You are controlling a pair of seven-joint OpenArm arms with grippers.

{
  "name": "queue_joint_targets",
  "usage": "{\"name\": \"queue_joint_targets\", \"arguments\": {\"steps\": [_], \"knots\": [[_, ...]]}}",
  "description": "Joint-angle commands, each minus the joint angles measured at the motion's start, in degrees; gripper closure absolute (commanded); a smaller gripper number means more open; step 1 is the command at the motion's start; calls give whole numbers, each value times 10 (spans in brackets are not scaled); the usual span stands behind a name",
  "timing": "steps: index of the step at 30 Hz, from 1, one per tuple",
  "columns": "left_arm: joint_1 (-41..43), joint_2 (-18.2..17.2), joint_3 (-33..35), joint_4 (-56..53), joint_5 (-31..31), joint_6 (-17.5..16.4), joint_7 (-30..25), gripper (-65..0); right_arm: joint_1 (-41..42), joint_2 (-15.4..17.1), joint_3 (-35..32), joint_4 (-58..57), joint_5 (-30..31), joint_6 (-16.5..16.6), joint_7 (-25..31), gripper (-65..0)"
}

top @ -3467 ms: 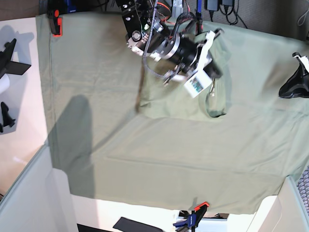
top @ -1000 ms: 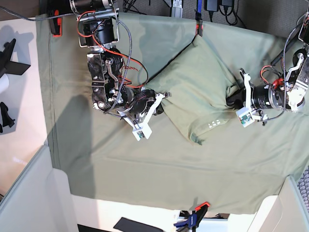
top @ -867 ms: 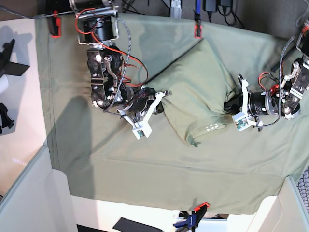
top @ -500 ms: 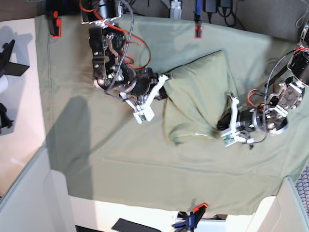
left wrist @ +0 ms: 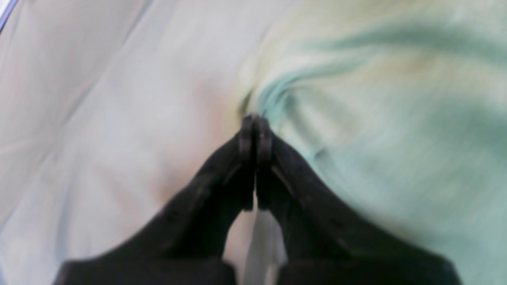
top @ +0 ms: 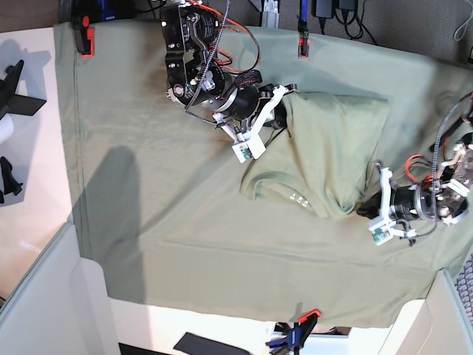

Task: Fold the T-shirt properly
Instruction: 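Open both grippers and lift them away from the folded shirt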

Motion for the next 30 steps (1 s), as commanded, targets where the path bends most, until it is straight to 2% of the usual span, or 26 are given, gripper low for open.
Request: {"name": "queue_joint_targets", "arguments": {"steps": [1, 7, 11, 16, 19, 25, 30], "knots": [[-18, -22, -7, 13, -17, -2, -11, 0, 11, -2, -1, 15, -3, 6, 14, 0], [21, -83, -47, 70, -58, -20, -8, 0, 14, 20, 6, 43, -41, 6, 26, 0], [103, -104, -123, 171, -126, -20, 61, 0, 12, 39, 29, 75, -45, 6, 10, 0], [242, -104, -271, 312, -230, -20, 183, 0, -33, 69, 67, 122, -22, 6, 3, 0], [330, -104, -356, 389, -270, -20, 226, 0, -78, 91, 82, 158, -5, 6, -3, 0], [516, -104, -495, 511, -309, -20, 276, 0, -185, 140, 88, 240, 0, 6, -4, 0], [676, -88, -575, 558, -312, -20, 281, 0, -281, 178, 88, 303, 9, 6, -4, 0]]}}
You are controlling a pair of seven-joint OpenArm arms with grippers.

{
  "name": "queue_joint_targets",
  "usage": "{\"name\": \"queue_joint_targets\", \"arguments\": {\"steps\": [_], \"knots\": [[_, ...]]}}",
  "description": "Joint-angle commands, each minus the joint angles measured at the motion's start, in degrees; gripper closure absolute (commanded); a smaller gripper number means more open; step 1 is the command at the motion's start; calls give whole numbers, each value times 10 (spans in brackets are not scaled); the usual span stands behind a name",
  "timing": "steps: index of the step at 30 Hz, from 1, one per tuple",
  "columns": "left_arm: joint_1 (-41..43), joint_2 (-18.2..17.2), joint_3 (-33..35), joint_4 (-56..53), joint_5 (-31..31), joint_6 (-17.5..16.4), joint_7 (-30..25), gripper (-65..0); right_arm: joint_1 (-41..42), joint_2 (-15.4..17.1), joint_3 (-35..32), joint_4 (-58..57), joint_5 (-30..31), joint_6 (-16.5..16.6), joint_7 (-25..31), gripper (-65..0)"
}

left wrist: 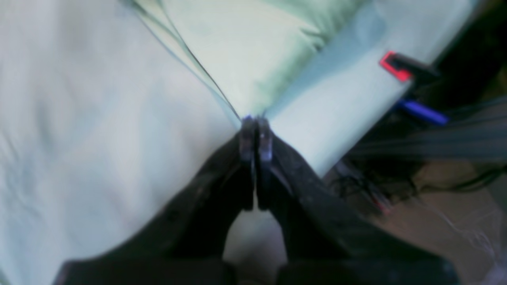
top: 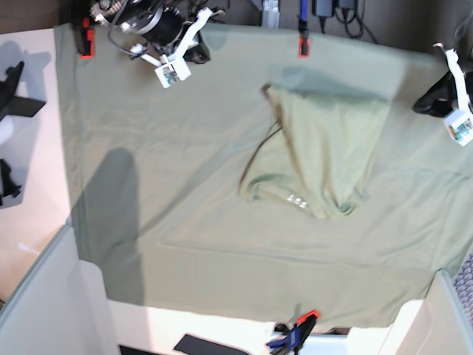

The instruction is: Fold the T-shirt properly

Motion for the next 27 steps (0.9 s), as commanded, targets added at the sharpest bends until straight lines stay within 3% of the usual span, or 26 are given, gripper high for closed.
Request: {"name": "queue_joint_targets", "arguments": {"steps": [1, 10, 17, 23, 27], "knots": [[28, -2, -16, 9, -6, -4, -5, 0, -20, 10, 2, 21, 13, 5, 10, 0], [247, 85, -66, 8, 9, -4, 10, 0, -180, 27, 2, 37, 45, 5, 7, 0], [334, 139, -15, -50, 155, 0, 9, 0, -265, 45, -1, -18, 71, 2, 3, 0], [254, 142, 110, -242, 294, 134, -18, 0, -236, 75, -5, -145, 75, 0, 3, 0], [125, 142, 206, -412, 346, 169, -17, 0, -178, 75, -5, -274, 75, -17, -9, 0]]}}
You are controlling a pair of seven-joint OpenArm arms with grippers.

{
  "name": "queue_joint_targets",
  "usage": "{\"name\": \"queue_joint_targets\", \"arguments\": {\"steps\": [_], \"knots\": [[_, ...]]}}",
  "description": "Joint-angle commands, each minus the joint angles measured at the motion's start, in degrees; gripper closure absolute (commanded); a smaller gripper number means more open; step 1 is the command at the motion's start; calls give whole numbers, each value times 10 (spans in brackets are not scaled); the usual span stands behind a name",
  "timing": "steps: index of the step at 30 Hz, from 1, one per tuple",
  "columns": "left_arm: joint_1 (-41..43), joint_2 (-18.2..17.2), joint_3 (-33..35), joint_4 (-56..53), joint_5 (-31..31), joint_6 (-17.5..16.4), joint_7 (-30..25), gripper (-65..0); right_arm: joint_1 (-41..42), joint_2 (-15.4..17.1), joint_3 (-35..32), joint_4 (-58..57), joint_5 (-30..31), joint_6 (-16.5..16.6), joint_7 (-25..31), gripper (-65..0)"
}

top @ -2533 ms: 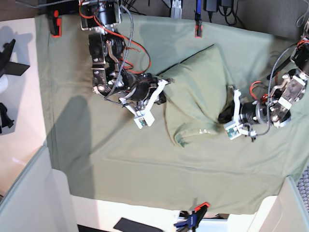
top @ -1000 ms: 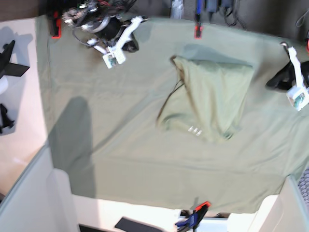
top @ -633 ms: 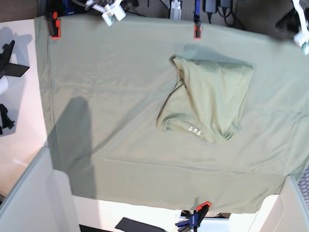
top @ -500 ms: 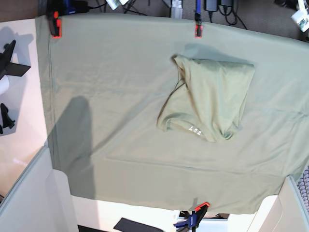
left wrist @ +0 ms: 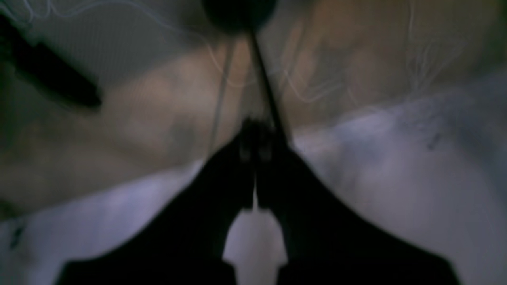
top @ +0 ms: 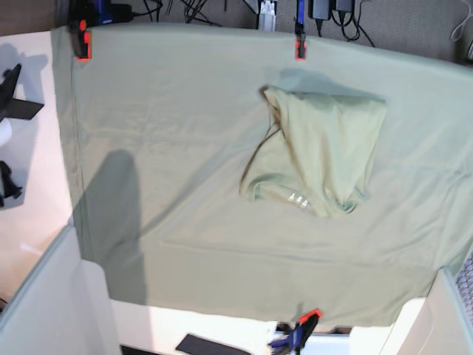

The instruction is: Fold the T-shirt properly

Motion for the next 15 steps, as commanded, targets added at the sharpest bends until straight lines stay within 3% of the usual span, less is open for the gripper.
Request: {"name": "queue_joint_targets", "arguments": {"steps": [1, 4, 9, 15], "knots": [[-28, -7, 23, -34, -2, -1, 0, 0, 11, 3, 0, -28, -1, -2, -3, 0], [-150, -7, 112, -157, -8, -1, -7, 0, 66, -6, 0, -143, -9, -7, -6, 0], [-295, -1, 244, -317, -52, -1, -24, 0, 151, -47, 0, -319, -57, -13, -48, 0], [-369, 58, 285, -360, -72, 10, -51, 0, 232, -73, 1, -430, -90, -16, -6, 0]]}}
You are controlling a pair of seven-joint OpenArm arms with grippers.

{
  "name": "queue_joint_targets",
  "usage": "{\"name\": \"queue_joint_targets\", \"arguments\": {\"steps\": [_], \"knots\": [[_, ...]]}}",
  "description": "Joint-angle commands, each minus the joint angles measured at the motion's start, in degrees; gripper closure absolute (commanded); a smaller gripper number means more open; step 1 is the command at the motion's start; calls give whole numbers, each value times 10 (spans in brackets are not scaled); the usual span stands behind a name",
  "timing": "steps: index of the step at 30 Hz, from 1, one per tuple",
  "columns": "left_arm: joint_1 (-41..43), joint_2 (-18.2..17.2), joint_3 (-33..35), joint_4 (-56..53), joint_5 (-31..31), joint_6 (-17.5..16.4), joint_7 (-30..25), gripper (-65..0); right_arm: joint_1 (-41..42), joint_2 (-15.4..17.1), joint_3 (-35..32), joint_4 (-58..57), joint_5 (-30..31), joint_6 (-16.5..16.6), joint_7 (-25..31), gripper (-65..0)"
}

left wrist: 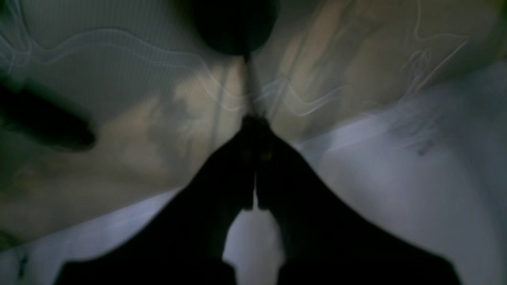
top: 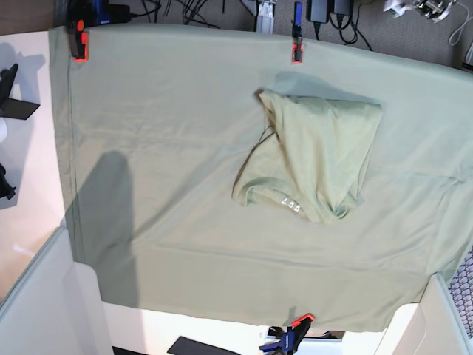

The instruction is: Fold the T-shirt properly

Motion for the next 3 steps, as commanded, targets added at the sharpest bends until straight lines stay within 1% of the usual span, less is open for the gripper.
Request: {"name": "queue_joint_targets", "arguments": {"steps": [1, 3], "knots": [[2, 2, -1, 2, 1, 5, 5, 0, 7, 1, 2, 2, 1, 1, -5, 0], [3, 21, -1, 2, 8, 4, -1, 0, 17, -12, 2, 3, 1, 2, -6, 0]]}}
